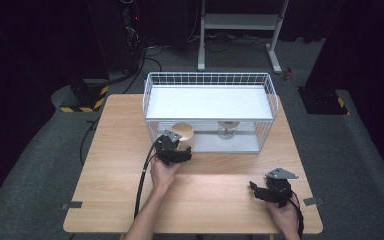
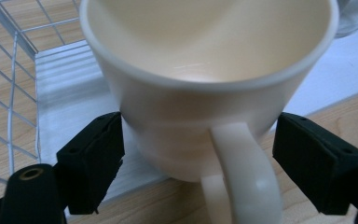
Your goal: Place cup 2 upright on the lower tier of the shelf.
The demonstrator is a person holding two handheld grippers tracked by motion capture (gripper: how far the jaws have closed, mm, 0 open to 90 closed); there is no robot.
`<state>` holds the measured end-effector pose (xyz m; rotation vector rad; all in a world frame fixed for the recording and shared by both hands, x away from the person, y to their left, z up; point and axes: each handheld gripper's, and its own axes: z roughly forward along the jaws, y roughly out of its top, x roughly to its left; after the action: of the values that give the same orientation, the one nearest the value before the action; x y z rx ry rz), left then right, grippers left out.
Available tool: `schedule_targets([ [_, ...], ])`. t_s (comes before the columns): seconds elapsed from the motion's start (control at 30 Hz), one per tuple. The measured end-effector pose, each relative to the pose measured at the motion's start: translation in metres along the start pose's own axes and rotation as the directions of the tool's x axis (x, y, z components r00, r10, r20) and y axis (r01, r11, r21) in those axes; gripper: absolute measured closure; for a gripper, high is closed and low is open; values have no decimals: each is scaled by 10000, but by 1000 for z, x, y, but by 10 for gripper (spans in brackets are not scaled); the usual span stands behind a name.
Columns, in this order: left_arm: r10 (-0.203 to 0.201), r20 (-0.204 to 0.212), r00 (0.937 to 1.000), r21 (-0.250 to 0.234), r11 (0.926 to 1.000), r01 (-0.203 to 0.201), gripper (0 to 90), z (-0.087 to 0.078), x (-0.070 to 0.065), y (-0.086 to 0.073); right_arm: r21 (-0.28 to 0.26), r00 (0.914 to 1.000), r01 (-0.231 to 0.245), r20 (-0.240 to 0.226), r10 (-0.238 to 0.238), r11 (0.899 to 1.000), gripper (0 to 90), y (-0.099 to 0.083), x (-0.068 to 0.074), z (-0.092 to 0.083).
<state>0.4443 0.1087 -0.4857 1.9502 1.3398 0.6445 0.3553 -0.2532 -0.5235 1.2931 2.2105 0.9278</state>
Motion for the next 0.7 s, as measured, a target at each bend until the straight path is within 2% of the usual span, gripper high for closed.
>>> schedule_targets([
  [0.2,251,-345,9991,109,9996,-247,247,4,-1,3,-1,10000,2,0,-2,10000,264,0,0,0],
  [0.47,112,-573,9983,183,9998,-102,319,10,-1,2,2,10000,4,-5,-4,10000,263,0,0,0],
  [0.57,193,-630,9978,213,9996,-180,352,12,1,2,2,10000,0,-10,0,10000,263,0,0,0],
  [0.6,137,-614,9980,254,9996,-122,388,13,1,2,-1,10000,8,-5,-8,10000,263,0,0,0],
  [0.7,3,-651,9979,285,9996,16,404,15,2,2,2,10000,4,-8,-4,10000,263,0,0,0],
])
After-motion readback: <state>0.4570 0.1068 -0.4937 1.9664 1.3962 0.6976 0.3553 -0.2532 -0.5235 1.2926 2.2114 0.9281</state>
